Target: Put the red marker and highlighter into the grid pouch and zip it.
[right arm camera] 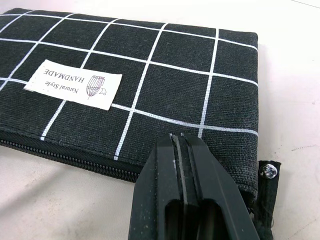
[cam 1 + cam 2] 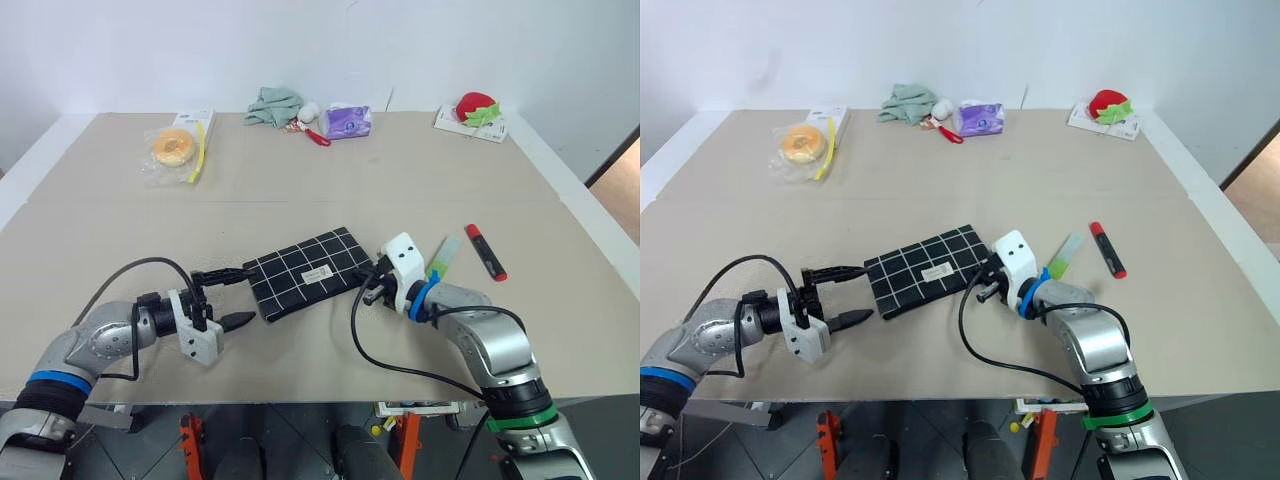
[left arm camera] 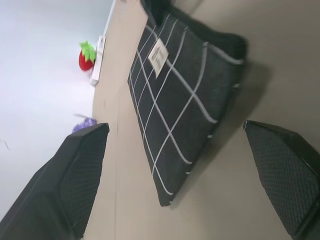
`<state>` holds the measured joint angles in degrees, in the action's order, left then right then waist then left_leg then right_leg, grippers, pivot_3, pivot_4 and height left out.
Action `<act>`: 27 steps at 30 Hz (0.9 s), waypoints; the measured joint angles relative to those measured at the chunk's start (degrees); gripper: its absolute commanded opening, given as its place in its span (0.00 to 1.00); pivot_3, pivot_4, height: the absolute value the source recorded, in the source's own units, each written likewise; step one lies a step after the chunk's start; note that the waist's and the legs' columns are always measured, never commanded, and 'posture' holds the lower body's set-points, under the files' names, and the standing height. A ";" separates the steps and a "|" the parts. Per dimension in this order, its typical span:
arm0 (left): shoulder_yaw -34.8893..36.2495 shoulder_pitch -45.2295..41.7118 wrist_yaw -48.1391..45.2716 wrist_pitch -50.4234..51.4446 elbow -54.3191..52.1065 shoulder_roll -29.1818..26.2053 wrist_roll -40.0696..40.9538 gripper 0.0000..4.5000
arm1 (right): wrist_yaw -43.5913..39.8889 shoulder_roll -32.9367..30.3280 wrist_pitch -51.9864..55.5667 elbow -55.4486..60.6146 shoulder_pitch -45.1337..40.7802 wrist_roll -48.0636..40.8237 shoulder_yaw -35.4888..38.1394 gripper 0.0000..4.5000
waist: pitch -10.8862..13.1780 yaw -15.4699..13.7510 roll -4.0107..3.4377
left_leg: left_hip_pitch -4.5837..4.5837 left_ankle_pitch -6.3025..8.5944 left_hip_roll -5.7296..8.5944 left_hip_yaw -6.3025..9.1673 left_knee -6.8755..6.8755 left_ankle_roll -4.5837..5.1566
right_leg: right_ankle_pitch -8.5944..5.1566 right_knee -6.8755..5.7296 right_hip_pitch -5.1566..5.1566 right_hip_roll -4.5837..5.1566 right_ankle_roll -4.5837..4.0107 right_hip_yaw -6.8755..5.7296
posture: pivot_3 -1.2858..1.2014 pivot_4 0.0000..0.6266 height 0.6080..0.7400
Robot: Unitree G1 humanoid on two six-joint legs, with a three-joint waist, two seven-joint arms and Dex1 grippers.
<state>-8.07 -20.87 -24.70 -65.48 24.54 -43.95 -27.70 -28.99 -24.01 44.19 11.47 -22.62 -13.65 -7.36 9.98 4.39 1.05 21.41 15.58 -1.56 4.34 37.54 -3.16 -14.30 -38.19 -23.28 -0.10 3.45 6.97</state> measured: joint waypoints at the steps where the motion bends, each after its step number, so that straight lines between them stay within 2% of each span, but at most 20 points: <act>1: -0.12 -0.30 1.02 -0.62 0.39 0.00 -1.13 1.00 | 0.06 0.07 0.11 0.00 -0.01 0.05 0.00 0.01 | -0.01 0.00 0.00 | -0.02 0.00 0.00 0.00 0.00 0.01 | 0.00 0.00 0.01 0.00 0.00 0.00 | 0.52 0.24 1.00; 5: -1.30 -2.52 3.99 -1.02 1.43 0.92 -4.31 1.00 | 0.26 0.28 0.27 0.00 -0.24 0.46 -0.01 0.01 | -0.01 -0.03 0.00 | -0.02 -0.09 0.02 0.02 0.00 0.12 | 0.04 0.00 0.04 0.00 0.11 -0.01 | 0.52 0.24 1.00; 11: -4.93 -7.19 8.27 0.08 3.62 5.08 -9.63 1.00 | 0.76 1.49 0.61 0.00 -0.25 0.70 0.00 0.01 | -0.02 -0.04 0.00 | -0.02 -0.24 0.03 0.04 0.00 0.35 | 0.08 0.01 0.05 -0.04 0.28 -0.01 | 0.52 0.24 1.00; 20: -9.14 -10.67 11.49 0.86 6.55 7.17 -11.14 1.00 | 1.71 2.25 0.89 0.01 -0.21 0.91 0.02 0.01 | -0.10 -0.06 -0.08 | -0.03 -0.28 0.04 0.08 -0.01 0.41 | 0.11 0.01 0.07 -0.04 0.33 -0.01 | 0.52 0.24 1.00; 27: -12.37 -13.03 11.56 0.84 9.37 7.23 -10.79 0.26 | 1.79 2.26 0.79 0.02 -0.08 0.96 0.13 0.00 | -0.14 -0.07 -0.12 | -0.03 -0.29 0.04 0.11 -0.01 0.42 | 0.10 0.01 0.08 -0.05 0.34 -0.02 | 0.52 0.24 1.00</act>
<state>-20.44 -33.90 -13.14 -64.64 33.91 -36.72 -38.50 -27.20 -21.75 44.97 11.50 -22.69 -12.70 -7.23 9.84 4.32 0.92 21.39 15.29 -1.52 4.45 37.53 -2.73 -14.20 -38.18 -23.21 -0.15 3.79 6.95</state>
